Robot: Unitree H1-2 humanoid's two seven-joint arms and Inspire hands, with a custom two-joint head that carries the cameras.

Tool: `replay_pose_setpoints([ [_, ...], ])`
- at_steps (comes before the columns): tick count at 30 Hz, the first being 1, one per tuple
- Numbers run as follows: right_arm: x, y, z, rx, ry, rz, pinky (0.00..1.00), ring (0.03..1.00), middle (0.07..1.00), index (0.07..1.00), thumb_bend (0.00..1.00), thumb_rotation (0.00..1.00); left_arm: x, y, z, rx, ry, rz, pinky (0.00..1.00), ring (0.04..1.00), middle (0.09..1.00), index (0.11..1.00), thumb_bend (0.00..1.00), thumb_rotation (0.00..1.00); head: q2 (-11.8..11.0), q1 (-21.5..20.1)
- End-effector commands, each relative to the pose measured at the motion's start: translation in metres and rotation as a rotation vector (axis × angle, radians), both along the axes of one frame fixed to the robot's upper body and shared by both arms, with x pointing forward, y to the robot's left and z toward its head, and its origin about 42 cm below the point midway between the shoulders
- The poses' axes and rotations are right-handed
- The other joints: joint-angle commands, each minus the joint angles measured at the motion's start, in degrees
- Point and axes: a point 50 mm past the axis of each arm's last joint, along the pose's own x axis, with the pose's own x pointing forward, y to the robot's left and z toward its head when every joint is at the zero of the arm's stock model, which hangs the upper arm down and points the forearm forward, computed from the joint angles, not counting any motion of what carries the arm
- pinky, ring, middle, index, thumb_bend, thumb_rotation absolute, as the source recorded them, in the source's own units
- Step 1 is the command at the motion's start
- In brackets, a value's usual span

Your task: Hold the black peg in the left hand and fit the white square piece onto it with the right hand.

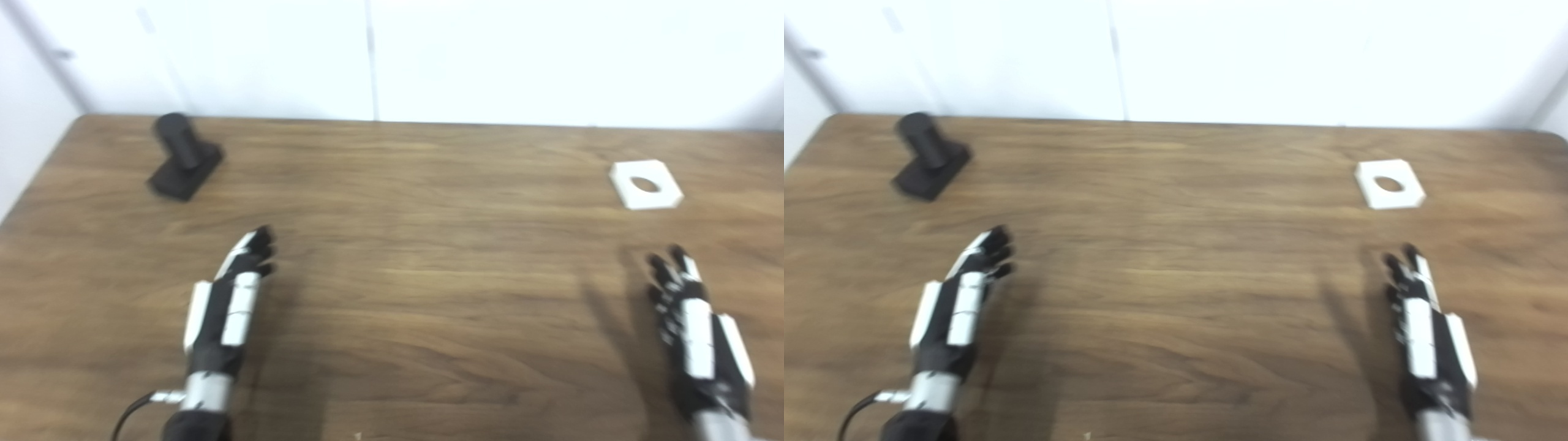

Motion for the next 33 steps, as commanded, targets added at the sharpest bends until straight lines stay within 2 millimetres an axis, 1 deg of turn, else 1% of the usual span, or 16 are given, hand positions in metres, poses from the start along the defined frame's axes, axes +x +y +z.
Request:
replay_pose_setpoints([
  [1,0.003,-0.002,0.009,0.0,-0.064,0.009,1.0,1.0,0.962,1.0,0.53,1.0,-0.001,-0.017,0.003,-0.035,-0.052,0.022,0.86,0.894,0.9,0.891,0.61,0.94,-1.0,0.9],
  [2,0.002,-0.002,0.008,0.0,-0.062,0.009,1.0,1.0,0.962,1.0,0.53,1.0,-0.002,-0.019,0.002,-0.033,-0.051,0.02,0.86,0.894,0.899,0.894,0.6,0.95,-1.9,1.5],
  [3,0.002,-0.002,0.008,-0.001,-0.06,0.009,1.0,1.0,0.964,1.0,0.54,1.0,-0.002,-0.02,0.001,-0.032,-0.049,0.02,0.86,0.896,0.899,0.897,0.59,0.96,-2.4,1.8],
  [5,0.003,-0.002,0.007,0.003,-0.06,0.013,1.0,1.0,0.965,1.0,0.55,1.0,-0.003,-0.022,-0.002,-0.029,-0.045,0.015,0.87,0.897,0.899,0.898,0.6,0.96,-3.9,3.0],
  [9,0.005,-0.002,0.006,-0.004,-0.067,0.026,1.0,1.0,0.971,1.0,0.57,1.0,-0.003,-0.025,-0.007,-0.028,-0.046,0.012,0.89,0.899,0.903,0.886,0.6,0.96,-5.3,4.3],
  [10,0.005,-0.002,0.005,-0.02,-0.055,0.008,1.0,1.0,0.971,1.0,0.57,1.0,-0.003,-0.025,-0.008,-0.027,-0.047,0.011,0.9,0.9,0.904,0.885,0.6,0.96,-5.9,4.9],
  [12,0.005,-0.003,0.003,-0.031,-0.037,-0.016,1.0,0.974,0.92,0.987,0.56,1.0,-0.003,-0.027,-0.01,-0.023,-0.048,0.01,0.89,0.902,0.907,0.881,0.58,0.96,-6.2,5.2],
  [15,0.004,-0.002,0.0,-0.03,-0.038,-0.025,0.99,0.943,0.891,0.975,0.56,1.0,-0.003,-0.027,-0.012,-0.028,-0.045,0.008,0.88,0.905,0.909,0.883,0.57,0.95,-6.7,5.0],
  [19,0.005,-0.001,0.0,-0.04,-0.036,-0.021,0.96,0.922,0.881,0.957,0.61,1.0,-0.002,-0.026,-0.015,-0.023,-0.047,0.013,0.9,0.905,0.907,0.883,0.57,0.95,-6.9,3.7],
  [22,0.004,-0.001,-0.002,-0.056,-0.041,-0.024,0.96,0.91,0.865,0.94,0.6,1.0,-0.002,-0.026,-0.016,-0.012,-0.049,0.015,0.9,0.907,0.907,0.882,0.57,0.95,-7.3,3.0],
  [25,0.004,0.0,-0.005,-0.074,-0.046,-0.027,0.92,0.898,0.86,0.934,0.61,1.0,-0.004,-0.025,-0.017,-0.004,-0.046,0.009,0.9,0.913,0.913,0.886,0.56,0.97,-8.1,2.4],
  [27,0.003,0.0,-0.006,-0.081,-0.052,-0.027,0.88,0.884,0.854,0.926,0.61,1.0,-0.005,-0.025,-0.018,0.01,-0.043,0.007,0.89,0.912,0.915,0.887,0.57,0.98,-8.4,2.2],
  [30,0.003,0.0,-0.009,-0.093,-0.046,-0.027,0.91,0.891,0.856,0.929,0.65,1.0,-0.007,-0.025,-0.02,0.016,-0.045,0.003,0.91,0.919,0.918,0.892,0.57,0.97,-9.0,2.0],
  [33,0.003,-0.001,-0.011,-0.115,-0.054,-0.029,0.9,0.879,0.848,0.919,0.66,1.0,-0.007,-0.026,-0.021,0.019,-0.051,0.011,0.9,0.928,0.925,0.897,0.54,0.93,-9.5,1.9],
])
